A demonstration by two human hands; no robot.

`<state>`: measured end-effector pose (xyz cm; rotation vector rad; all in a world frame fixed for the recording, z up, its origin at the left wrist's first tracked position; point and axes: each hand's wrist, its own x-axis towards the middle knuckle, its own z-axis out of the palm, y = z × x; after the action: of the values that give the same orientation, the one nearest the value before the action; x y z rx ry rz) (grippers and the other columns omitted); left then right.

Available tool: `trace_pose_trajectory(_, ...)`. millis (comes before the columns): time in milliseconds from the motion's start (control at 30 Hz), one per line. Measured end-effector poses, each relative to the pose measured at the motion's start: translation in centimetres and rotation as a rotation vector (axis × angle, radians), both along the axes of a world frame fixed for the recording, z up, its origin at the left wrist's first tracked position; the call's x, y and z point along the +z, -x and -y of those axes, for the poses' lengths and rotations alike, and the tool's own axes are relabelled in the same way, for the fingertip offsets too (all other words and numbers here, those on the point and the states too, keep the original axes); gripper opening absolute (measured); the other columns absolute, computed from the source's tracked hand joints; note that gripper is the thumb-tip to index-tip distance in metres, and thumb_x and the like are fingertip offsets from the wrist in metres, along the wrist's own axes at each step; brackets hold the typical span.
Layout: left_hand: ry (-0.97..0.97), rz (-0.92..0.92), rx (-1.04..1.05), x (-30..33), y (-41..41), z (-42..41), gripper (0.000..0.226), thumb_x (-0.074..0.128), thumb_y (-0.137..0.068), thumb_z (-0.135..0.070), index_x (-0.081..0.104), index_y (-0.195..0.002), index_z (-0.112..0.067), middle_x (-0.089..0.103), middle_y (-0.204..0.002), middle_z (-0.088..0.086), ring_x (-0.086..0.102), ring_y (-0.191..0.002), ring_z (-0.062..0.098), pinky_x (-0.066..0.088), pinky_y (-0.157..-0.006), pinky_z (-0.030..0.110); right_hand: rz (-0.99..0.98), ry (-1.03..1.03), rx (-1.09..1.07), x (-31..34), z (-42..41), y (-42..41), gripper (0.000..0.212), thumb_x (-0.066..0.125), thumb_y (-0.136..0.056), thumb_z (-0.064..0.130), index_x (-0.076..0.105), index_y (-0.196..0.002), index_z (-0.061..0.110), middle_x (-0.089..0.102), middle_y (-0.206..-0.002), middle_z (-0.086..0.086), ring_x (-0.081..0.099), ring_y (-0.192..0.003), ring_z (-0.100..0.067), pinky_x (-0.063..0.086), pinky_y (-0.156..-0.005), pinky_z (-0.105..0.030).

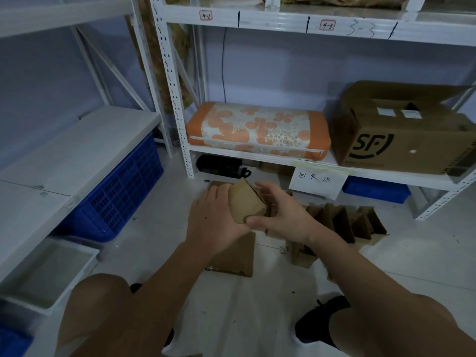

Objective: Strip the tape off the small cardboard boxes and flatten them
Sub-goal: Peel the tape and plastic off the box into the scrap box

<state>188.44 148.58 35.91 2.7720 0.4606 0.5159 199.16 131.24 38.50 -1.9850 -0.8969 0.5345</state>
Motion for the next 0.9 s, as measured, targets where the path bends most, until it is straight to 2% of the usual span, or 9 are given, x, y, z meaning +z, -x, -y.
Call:
trace_pose_trajectory(133, 0.272, 0.086, 0.157, 0.9, -0.1, 0.8, 0.097, 0.076, -0.067, -0.075, 0.042, -0.138, -0.018, 0.052, -0.127, -0.002, 0.052, -0.116, 0.018, 0.045, -0.092, 0.034, 0.019, -0.073, -0.163, -0.8, -0.2, 0.4, 0.084, 0.075, -0.082, 0.059, 0.039, -0.152, 0.029, 0.049, -0.145, 0.009, 0.05, -0.129, -0.007, 0.045, -0.107, -0.03)
trace_pose_trajectory(267, 0.24, 0.085, 0.204, 0.6, -0.4, 1.4, 0.092, 0.073, -0.073, -0.073, 0.04, -0.138, -0.017, 0.052, -0.127, 0.0, 0.052, -0.118, 0.021, 0.048, -0.091, 0.036, -0.252, -0.223, -0.141, -1.4, -1.0, 1.6, 0.082, 0.072, -0.079, 0.063, 0.044, -0.15, 0.031, 0.06, -0.136, 0.009, 0.061, -0.123, -0.008, 0.054, -0.103, -0.035)
trace_pose_trajectory(333, 0.22, 0.073, 0.185, 0.4, -0.4, 1.6, 0.092, 0.072, -0.075, -0.071, 0.038, -0.141, -0.016, 0.05, -0.131, 0.001, 0.05, -0.12, 0.022, 0.049, -0.09, 0.037, -0.279, -0.246, -0.15, -1.9, -1.6, 1.9, 0.083, 0.073, -0.078, 0.064, 0.044, -0.149, 0.031, 0.061, -0.134, 0.007, 0.063, -0.119, -0.009, 0.056, -0.099, -0.034)
trace_pose_trajectory(433, 0.304, 0.034, 0.091, 0.0, -0.2, 1.6, 0.096, 0.075, -0.075, -0.07, 0.035, -0.146, -0.019, 0.046, -0.13, -0.004, 0.047, -0.117, 0.015, 0.044, -0.088, 0.03, -0.265, -0.266, -0.213, -1.9, -1.9, 1.5, 0.066, 0.07, -0.091, 0.045, 0.044, -0.149, 0.028, 0.063, -0.127, 0.008, 0.066, -0.112, -0.007, 0.058, -0.091, -0.028)
trace_pose_trajectory(533, 0.562, 0.044, -0.031, -0.1, 0.2, 0.8, 0.082, 0.076, -0.08, -0.062, 0.041, -0.146, -0.029, 0.048, -0.128, -0.012, 0.053, -0.112, 0.005, 0.05, -0.092, 0.028, -0.314, -0.284, -0.245, -1.7, -1.3, 0.2, 0.046, 0.064, -0.1, 0.026, 0.05, -0.144, 0.023, 0.067, -0.125, 0.001, 0.067, -0.113, -0.014, 0.057, -0.091, -0.029)
trace_pose_trajectory(600, 0.709, 0.059, -0.097, 0.1, 0.5, -0.3, 0.063, 0.078, -0.087, -0.046, 0.05, -0.141, -0.029, 0.054, -0.125, -0.013, 0.058, -0.106, 0.0, 0.055, -0.087, 0.022, -0.363, -0.276, -0.219, -1.5, -0.4, -0.5, 0.043, 0.064, -0.1, 0.026, 0.054, -0.141, 0.024, 0.067, -0.128, -0.002, 0.066, -0.117, -0.018, 0.056, -0.097, -0.035)
trace_pose_trajectory(667, 0.732, 0.045, -0.154, 0.4, 0.7, -1.4, 0.065, 0.082, -0.086, -0.038, 0.052, -0.142, -0.028, 0.054, -0.125, -0.013, 0.059, -0.107, 0.0, 0.053, -0.085, 0.019, -0.375, -0.25, -0.164, -1.2, 0.4, -0.9, 0.04, 0.062, -0.101, 0.026, 0.054, -0.14, 0.022, 0.068, -0.126, -0.001, 0.067, -0.115, -0.016, 0.056, -0.095, -0.035)
trace_pose_trajectory(800, 0.72, 0.022, -0.236, 0.4, 0.4, -2.1, 0.092, 0.084, -0.076, -0.056, 0.034, -0.153, -0.044, 0.034, -0.146, -0.011, 0.044, -0.129, 0.008, 0.045, -0.102, 0.032, -0.4, -0.238, -0.095, -0.4, 0.5, -0.7, 0.037, 0.054, -0.103, 0.014, 0.052, -0.139, 0.019, 0.067, -0.117, 0.003, 0.068, -0.098, -0.001, 0.056, -0.081, -0.021)
trace_pose_trajectory(900, 0.748, -0.001, -0.277, 0.4, 0.0, -1.8, 0.102, 0.079, -0.074, -0.065, 0.009, -0.148, -0.068, 0.024, -0.154, -0.019, 0.035, -0.142, 0.011, 0.043, -0.112, 0.039, -0.374, -0.227, -0.04, -0.1, -0.2, -0.2, 0.035, 0.054, -0.103, 0.009, 0.055, -0.136, 0.021, 0.068, -0.118, 0.002, 0.068, -0.108, -0.01, 0.057, -0.091, -0.031)
